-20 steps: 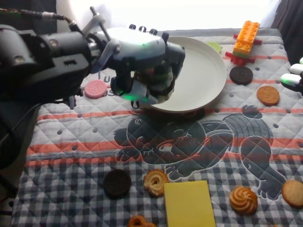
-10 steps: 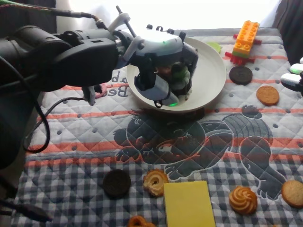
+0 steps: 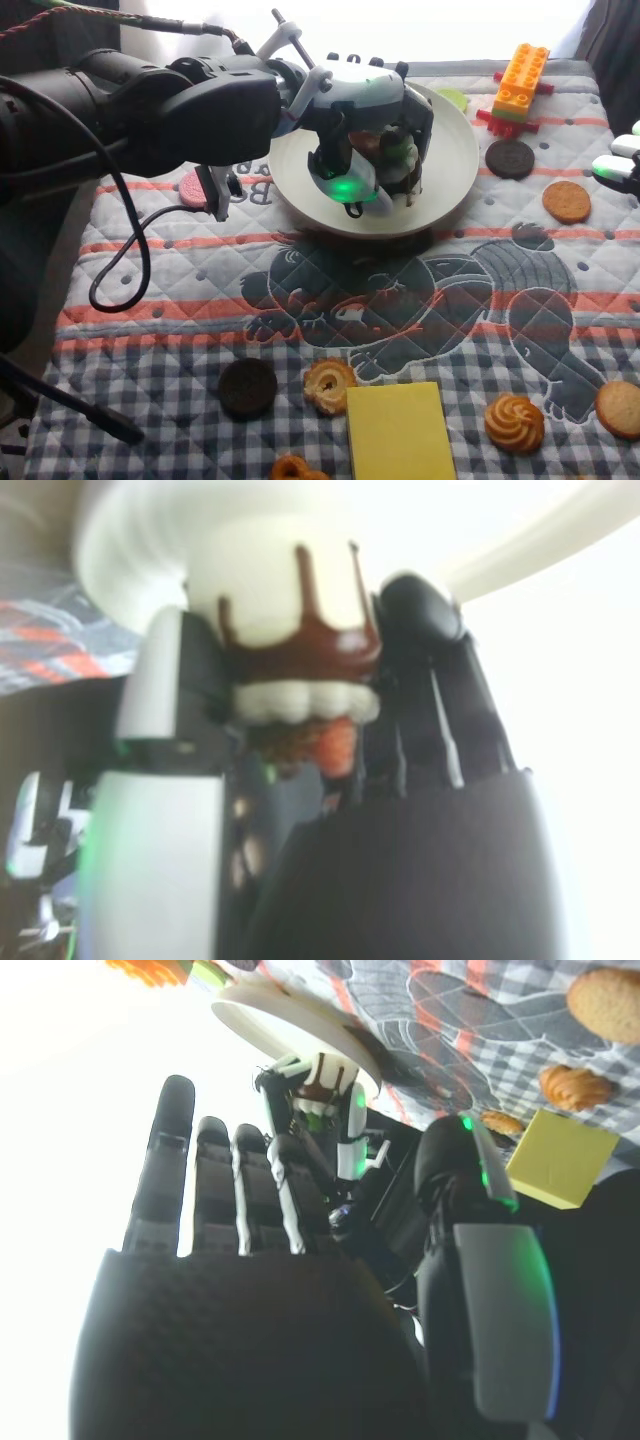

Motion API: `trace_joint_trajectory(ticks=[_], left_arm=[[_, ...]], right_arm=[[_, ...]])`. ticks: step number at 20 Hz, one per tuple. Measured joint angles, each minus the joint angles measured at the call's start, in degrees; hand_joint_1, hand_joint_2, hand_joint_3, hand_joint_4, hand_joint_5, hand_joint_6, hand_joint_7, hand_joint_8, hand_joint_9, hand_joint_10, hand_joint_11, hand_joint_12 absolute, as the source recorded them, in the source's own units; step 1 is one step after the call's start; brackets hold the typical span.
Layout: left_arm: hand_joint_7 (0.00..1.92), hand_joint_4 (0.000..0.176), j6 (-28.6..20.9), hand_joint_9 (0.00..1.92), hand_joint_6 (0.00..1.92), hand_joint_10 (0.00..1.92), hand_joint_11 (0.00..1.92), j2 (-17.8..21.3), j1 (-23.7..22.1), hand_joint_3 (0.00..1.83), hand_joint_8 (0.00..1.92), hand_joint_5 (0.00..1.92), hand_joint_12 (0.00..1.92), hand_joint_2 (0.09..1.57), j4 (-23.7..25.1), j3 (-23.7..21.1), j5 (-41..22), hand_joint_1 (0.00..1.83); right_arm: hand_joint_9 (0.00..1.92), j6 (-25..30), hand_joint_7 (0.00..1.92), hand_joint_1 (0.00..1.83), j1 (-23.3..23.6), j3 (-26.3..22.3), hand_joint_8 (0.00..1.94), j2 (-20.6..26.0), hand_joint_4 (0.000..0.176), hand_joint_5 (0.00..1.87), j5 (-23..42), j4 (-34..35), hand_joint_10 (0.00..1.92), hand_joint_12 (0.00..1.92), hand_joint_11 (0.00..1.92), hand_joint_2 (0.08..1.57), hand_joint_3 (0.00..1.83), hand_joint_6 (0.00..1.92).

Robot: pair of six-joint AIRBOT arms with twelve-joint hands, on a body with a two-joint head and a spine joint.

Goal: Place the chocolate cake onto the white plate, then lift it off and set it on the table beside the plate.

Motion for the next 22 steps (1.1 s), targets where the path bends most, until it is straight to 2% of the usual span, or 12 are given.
trace_joint_trajectory(ticks=[1,3,4,7,11,13,14,16,18,20,21,22], left_arm=[[0.11,0.117,0.00,0.04,0.16,0.15,0.00,0.00,0.13,0.00,0.02,0.14,1.00,1.09,0.02,0.02,0.00,0.87],[0.00,0.162,0.00,0.00,0.01,0.00,0.00,0.00,0.37,0.00,0.00,0.02,0.24,1.03,0.00,-0.07,-0.09,0.84],[0.00,0.173,0.00,0.00,0.00,0.00,0.00,0.00,0.37,0.00,0.00,0.00,0.05,0.99,0.02,-0.17,-0.02,0.82],[0.00,0.176,0.00,0.00,0.00,0.00,0.00,0.70,0.46,0.00,0.00,0.00,0.00,0.96,-0.15,-1.46,-0.17,0.87],[0.00,0.176,0.02,0.00,0.00,0.00,0.00,7.28,0.52,0.00,0.00,0.00,0.00,0.96,-0.26,-7.54,-3.50,0.80],[0.00,0.176,0.04,0.00,0.00,0.00,0.00,9.88,0.61,0.00,0.00,0.00,0.00,0.96,-0.37,-9.53,-5.07,0.76],[0.00,0.176,0.04,0.00,0.00,0.00,0.00,11.28,0.87,0.00,0.00,0.00,0.00,0.97,-0.37,-10.82,-6.08,0.75],[0.00,0.176,-1.57,0.00,0.00,0.00,0.03,14.40,2.01,0.01,0.00,0.00,0.02,1.00,1.92,-13.92,-8.68,0.65],[0.00,0.176,-4.17,0.00,0.00,0.00,0.00,16.98,3.15,0.03,0.00,0.00,0.00,1.04,5.70,-17.33,-10.73,0.61],[0.00,0.176,-11.04,0.00,0.00,0.00,0.00,18.08,3.93,0.04,0.00,0.00,0.00,1.09,10.47,-18.03,-12.24,0.65],[0.00,0.176,-13.79,0.00,0.00,0.00,0.00,18.80,4.33,0.03,0.00,0.00,0.00,1.09,11.30,-18.03,-13.07,0.68],[0.00,0.162,-14.91,0.00,0.00,0.00,0.00,20.22,5.31,0.03,0.00,0.00,0.00,1.08,11.45,-18.67,-14.60,0.68]], right_arm=[[0.00,0.00,0.00,0.55,0.00,0.07,0.00,-0.04,0.000,0.00,0.02,-0.04,0.00,0.47,0.00,1.23,0.00,0.00],[0.00,0.00,0.00,0.55,0.00,0.07,0.00,-0.04,0.000,0.00,0.00,0.00,0.00,0.48,0.00,1.23,0.00,0.00],[0.00,0.02,0.00,0.54,0.00,0.07,0.00,-0.04,0.000,0.00,0.02,-0.02,0.00,0.48,0.00,1.23,0.00,0.00],[0.00,0.04,0.00,0.53,0.00,0.07,0.00,-0.04,0.000,0.00,0.02,-0.02,0.00,0.71,0.00,1.23,0.00,0.00],[0.00,0.68,0.00,0.59,-0.02,0.11,0.00,-0.15,0.000,0.00,-0.07,0.00,0.00,0.64,0.00,1.22,0.00,0.00],[0.00,0.98,0.00,0.60,0.00,0.11,0.00,-0.15,0.042,0.00,0.00,0.00,0.00,0.67,0.00,1.21,0.00,0.00],[0.09,1.20,0.01,0.65,0.00,0.11,0.00,-0.15,0.000,0.00,0.00,0.00,0.04,1.01,0.00,1.19,0.00,0.00],[0.16,1.88,0.04,0.66,0.00,0.11,0.01,-0.15,0.000,0.00,0.00,0.00,0.06,1.15,0.00,1.19,0.00,0.00],[0.02,3.52,0.00,0.68,0.04,0.35,0.00,-0.15,0.000,0.00,0.00,-0.37,0.00,0.70,0.00,1.18,0.00,0.00],[0.00,4.28,0.00,0.70,0.22,0.68,0.00,-0.22,0.000,0.00,0.26,-0.72,0.00,0.07,0.00,1.16,0.00,0.00],[0.00,4.66,0.00,0.71,0.22,0.70,0.00,-0.20,0.000,0.00,0.70,-0.70,0.00,0.01,0.00,1.15,0.00,0.00],[0.00,4.81,0.00,0.70,0.24,0.90,0.00,-0.22,0.000,0.00,1.03,-0.83,0.00,0.00,0.00,1.15,0.00,0.00]])
